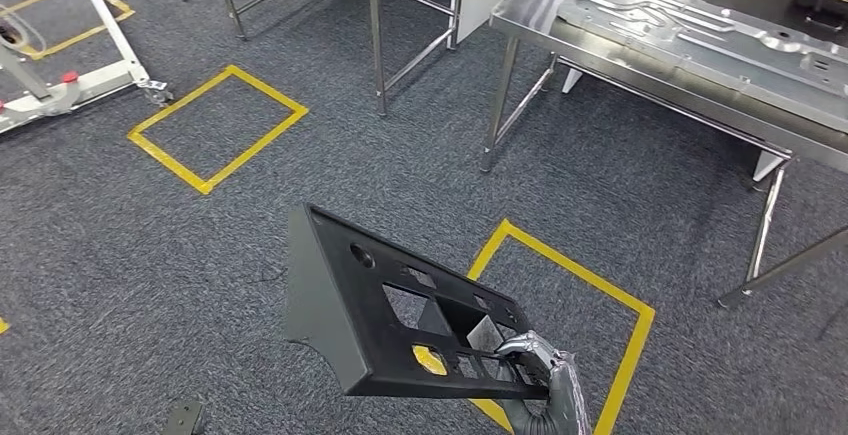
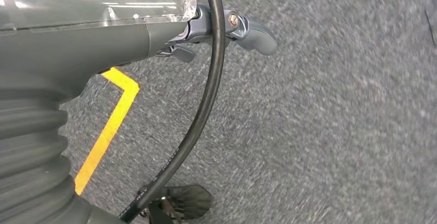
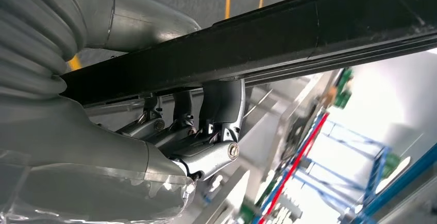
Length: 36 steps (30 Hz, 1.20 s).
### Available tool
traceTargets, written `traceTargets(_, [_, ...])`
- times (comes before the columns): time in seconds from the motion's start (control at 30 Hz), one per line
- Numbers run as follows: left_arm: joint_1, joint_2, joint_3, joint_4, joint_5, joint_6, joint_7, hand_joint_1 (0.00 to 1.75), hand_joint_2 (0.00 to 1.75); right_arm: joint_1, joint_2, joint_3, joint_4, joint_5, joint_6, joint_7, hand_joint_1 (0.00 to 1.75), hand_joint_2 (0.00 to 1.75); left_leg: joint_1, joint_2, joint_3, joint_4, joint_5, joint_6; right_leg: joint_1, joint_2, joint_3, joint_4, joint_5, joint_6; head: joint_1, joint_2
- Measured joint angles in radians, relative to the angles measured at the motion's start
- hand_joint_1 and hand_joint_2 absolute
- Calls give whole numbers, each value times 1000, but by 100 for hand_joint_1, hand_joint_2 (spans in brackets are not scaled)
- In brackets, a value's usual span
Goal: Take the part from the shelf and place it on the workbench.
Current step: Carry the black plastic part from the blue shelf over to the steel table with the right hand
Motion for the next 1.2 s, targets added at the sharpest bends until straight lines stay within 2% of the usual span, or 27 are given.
traceTargets(0.03, [1,0,0,0,0,0,0,0,175,1,-1,0,1,0,0,0,175,175,0,16,2,0,-3,-1,-4,-3,-18,29,-1,3,0,0])
traceTargets(0.07, [0,0,0,0,1,0,0,0,175,1,-2,0,1,0,0,1,175,175,0,30,5,0,-6,-2,-6,-7,-14,17,19,5,0,0])
traceTargets(0.1, [-1,0,0,0,2,-1,0,0,175,1,-3,0,2,0,0,1,175,175,0,44,10,0,-10,-5,-8,-17,11,-33,53,5,0,0])
traceTargets(0.17, [-2,0,0,0,5,-3,-1,0,175,-2,-3,0,3,0,2,3,175,175,-2,68,23,0,-21,-13,-1,-62,86,-175,114,-2,0,0])
traceTargets(0.23, [-3,1,0,0,10,-4,0,0,175,-6,-3,0,2,0,6,6,175,175,-6,88,33,0,-30,-24,9,-89,122,-246,130,-14,0,0])
traceTargets(0.3, [-7,3,0,0,17,-4,0,0,175,-7,-4,0,2,1,10,10,175,175,-8,109,43,-4,-36,-35,13,-69,122,-251,126,-24,0,0])
traceTargets(0.33, [-10,3,0,0,22,-5,1,0,175,-7,-4,0,1,3,11,13,175,175,-6,106,48,-2,-42,-41,11,-56,125,-256,127,-29,0,0])
traceTargets(0.4, [-13,5,2,-1,31,-8,1,0,175,-11,-3,1,0,6,12,18,175,175,-3,58,35,43,-75,-49,4,-33,135,-267,130,-43,0,0])
traceTargets(0.43, [-11,7,3,-1,34,-11,2,0,175,-14,-3,2,0,8,12,19,175,175,-1,23,10,97,-104,-51,2,-21,138,-269,131,-48,0,0])
traceTargets(0.47, [-8,10,5,-1,35,-14,2,0,175,-17,-3,3,0,8,12,20,175,175,-1,1,-25,166,-135,-51,2,-8,138,-269,130,-51,-1,0])
traceTargets(0.5, [-3,13,6,-1,36,-17,3,0,175,-19,-3,4,0,8,12,22,175,175,-1,-9,-62,232,-156,-52,2,7,139,-268,130,-53,-1,0])
traceTargets(0.53, [0,16,8,-1,38,-20,3,0,175,-20,-3,5,2,9,12,23,175,175,-1,-13,-90,272,-160,-53,3,24,139,-266,129,-54,-1,0])
traceTargets(0.57, [2,17,8,-1,39,-22,2,0,175,-20,-3,6,3,9,12,24,175,175,-1,-15,-102,277,-142,-52,4,40,140,-264,127,-53,-1,0])
traceTargets(0.6, [3,17,8,-1,41,-23,2,0,175,-20,-3,8,4,10,11,25,175,175,-1,-18,-95,241,-106,-51,3,56,141,-260,125,-52,-1,0])
traceTargets(0.63, [2,18,9,-1,43,-23,1,0,175,-20,-3,11,6,10,11,25,175,175,0,-30,-74,176,-61,-48,3,70,142,-255,122,-49,-1,0])
traceTargets(0.7, [3,19,10,-1,46,-23,-1,0,175,-22,-3,15,7,11,9,27,175,175,2,-77,-33,65,-13,-42,2,97,137,-244,116,-41,0,0])
traceTargets(0.77, [5,20,13,-1,48,-23,-3,0,175,-21,-3,18,8,9,5,31,175,175,-1,-100,-19,32,-13,-35,-2,121,128,-240,117,-29,0,0])
traceTargets(0.8, [5,20,14,-1,49,-23,-4,0,175,-19,-3,19,8,8,4,34,175,175,-1,-91,-17,27,-11,-30,-3,133,125,-241,119,-21,-1,0])
traceTargets(0.83, [4,19,14,-1,49,-23,-4,0,175,-17,-4,19,8,6,3,37,175,175,0,-79,-15,23,-8,-23,-4,134,123,-241,120,-15,-1,0])
traceTargets(0.9, [3,18,16,-1,49,-23,-5,0,175,-14,-5,19,7,4,0,40,175,175,3,-53,-9,12,-2,-9,0,83,106,-208,97,-3,0,0])
traceTargets(0.97, [10,18,18,-1,48,-22,-5,0,175,-15,-6,20,6,2,-2,43,175,175,2,-23,-7,8,-1,-1,-1,15,52,-100,40,8,0,0])
traceTargets(1.0, [14,18,19,-1,47,-22,-6,0,175,-15,-6,20,7,0,-2,44,175,175,1,-7,-6,8,-3,1,-3,1,19,-37,14,12,0,0])
traceTargets(1.03, [17,18,20,-1,46,-21,-6,0,175,-14,-7,20,7,-1,-2,46,175,175,0,8,-6,9,-5,1,-6,-4,-5,7,3,15,0,0])
traceTargets(1.07, [19,18,20,-1,45,-21,-6,0,175,-13,-7,21,8,-2,-2,48,175,175,0,23,-4,9,-8,0,-8,-7,-11,16,11,17,0,0])
traceTargets(1.1, [19,17,20,-1,44,-22,-6,0,175,-12,-8,22,9,-3,-2,51,175,175,0,37,-1,9,-11,-2,-9,-11,3,-13,36,18,0,0])
traceTargets(1.13, [19,17,21,-1,44,-24,-6,0,175,-11,-9,23,9,-4,-1,53,175,175,0,50,4,9,-14,-4,-9,-23,36,-75,71,16,0,0])
traceTargets(1.2, [20,17,21,-1,42,-30,-7,0,175,-12,-9,26,10,-6,0,56,175,175,-3,71,15,8,-23,-13,-2,-64,105,-202,116,4,0,0])
